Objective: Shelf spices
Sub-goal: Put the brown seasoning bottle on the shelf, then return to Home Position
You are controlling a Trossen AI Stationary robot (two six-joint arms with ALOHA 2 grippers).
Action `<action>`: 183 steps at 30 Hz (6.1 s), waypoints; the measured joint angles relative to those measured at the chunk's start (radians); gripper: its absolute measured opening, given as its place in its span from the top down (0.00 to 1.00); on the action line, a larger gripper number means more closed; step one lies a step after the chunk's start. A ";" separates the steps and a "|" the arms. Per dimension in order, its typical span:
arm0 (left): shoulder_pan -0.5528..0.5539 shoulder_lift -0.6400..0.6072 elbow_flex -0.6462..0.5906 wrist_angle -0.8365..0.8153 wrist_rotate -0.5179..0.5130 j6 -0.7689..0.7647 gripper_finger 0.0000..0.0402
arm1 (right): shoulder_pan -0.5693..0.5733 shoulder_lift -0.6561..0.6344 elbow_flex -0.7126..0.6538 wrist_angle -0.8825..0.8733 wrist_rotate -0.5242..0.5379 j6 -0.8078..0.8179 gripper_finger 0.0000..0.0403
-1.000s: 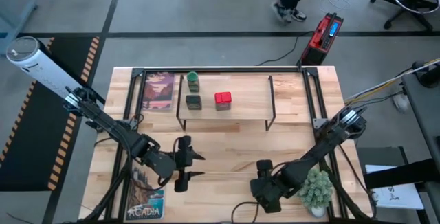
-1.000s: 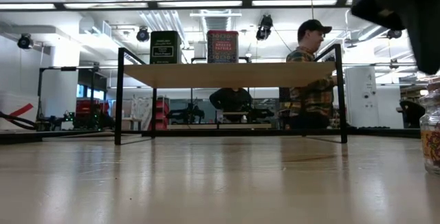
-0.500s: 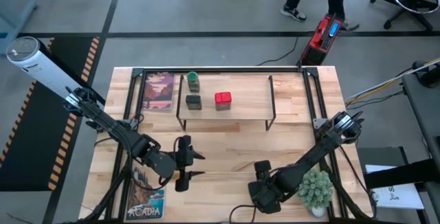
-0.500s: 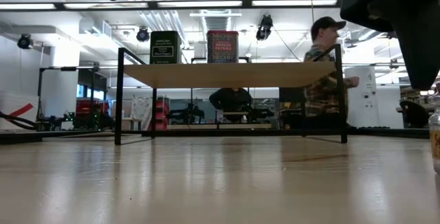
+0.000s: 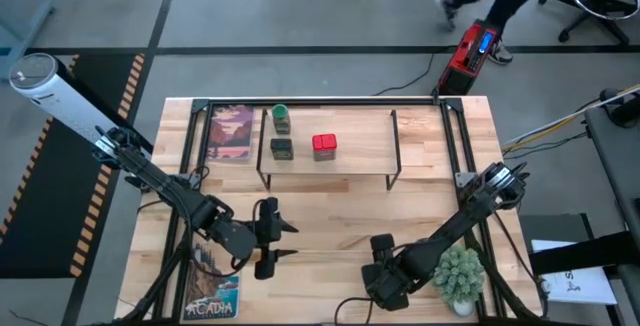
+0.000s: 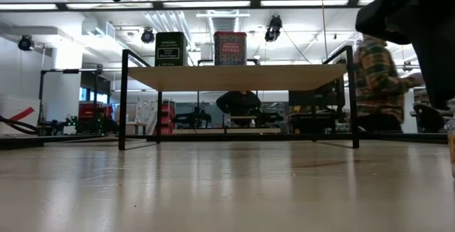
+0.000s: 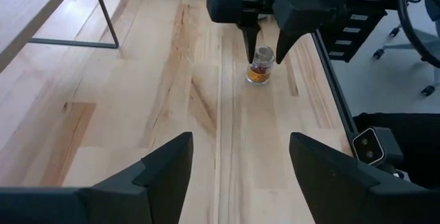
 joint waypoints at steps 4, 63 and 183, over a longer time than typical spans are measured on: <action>0.000 0.000 0.000 0.000 0.000 0.000 0.43 | 0.000 0.000 -0.028 0.046 -0.005 0.003 0.51; 0.000 0.000 0.000 -0.008 0.000 -0.008 0.44 | -0.060 -0.083 -0.043 0.016 0.013 -0.104 0.57; 0.014 -0.001 0.000 0.460 -0.022 -0.007 0.50 | -0.529 -1.711 -0.689 0.571 -0.317 -0.435 0.49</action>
